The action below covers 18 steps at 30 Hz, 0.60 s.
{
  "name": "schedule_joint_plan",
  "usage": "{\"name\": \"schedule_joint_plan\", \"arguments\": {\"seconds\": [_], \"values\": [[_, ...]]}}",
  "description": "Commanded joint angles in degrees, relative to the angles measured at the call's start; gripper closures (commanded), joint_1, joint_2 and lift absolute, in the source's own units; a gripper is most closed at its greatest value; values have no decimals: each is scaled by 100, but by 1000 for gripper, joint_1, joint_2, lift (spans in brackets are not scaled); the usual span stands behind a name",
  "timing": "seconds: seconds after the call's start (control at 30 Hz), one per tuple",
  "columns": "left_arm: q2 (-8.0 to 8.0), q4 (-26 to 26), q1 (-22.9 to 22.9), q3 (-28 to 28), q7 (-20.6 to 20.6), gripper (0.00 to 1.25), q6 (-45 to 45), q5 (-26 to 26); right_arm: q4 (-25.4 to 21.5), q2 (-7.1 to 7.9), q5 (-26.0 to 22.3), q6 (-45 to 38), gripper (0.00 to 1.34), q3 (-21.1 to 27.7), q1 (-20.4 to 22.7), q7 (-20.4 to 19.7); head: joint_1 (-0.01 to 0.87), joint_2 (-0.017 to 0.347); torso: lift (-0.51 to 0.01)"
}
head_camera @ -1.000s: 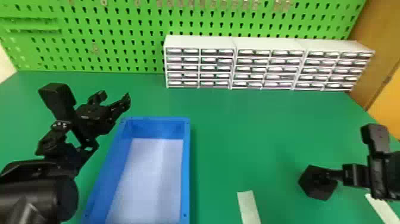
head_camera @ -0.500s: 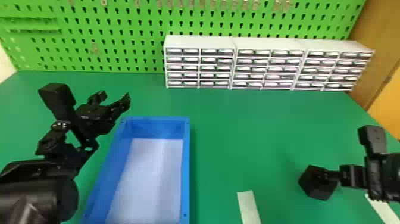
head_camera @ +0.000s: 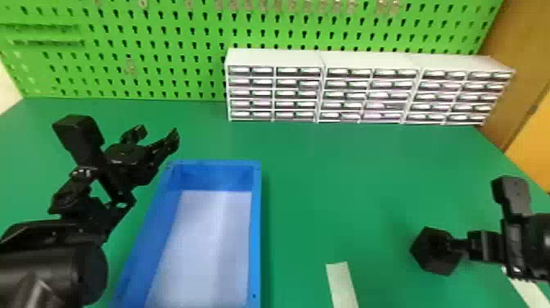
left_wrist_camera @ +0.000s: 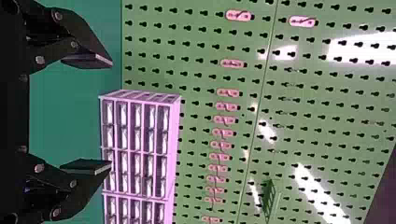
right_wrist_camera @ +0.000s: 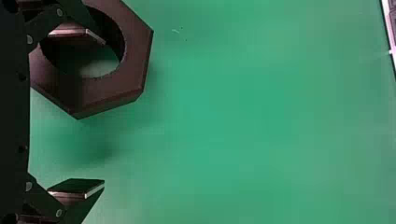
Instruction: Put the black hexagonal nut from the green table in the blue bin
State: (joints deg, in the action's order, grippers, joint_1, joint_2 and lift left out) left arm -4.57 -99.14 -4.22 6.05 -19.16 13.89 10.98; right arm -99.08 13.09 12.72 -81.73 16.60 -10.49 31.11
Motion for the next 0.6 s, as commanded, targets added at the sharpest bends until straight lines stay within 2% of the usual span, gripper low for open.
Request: {"name": "schedule_joint_plan", "arguments": {"seconds": [0.0, 0.57], "values": [[0, 0, 0, 1, 0, 486, 0, 0, 55, -8, 20, 43, 231, 10, 12, 0, 691, 9, -97], [0, 0, 0, -7, 0, 486, 0, 0, 292, -43, 20, 236, 229, 10, 56, 0, 691, 9, -97]]}}
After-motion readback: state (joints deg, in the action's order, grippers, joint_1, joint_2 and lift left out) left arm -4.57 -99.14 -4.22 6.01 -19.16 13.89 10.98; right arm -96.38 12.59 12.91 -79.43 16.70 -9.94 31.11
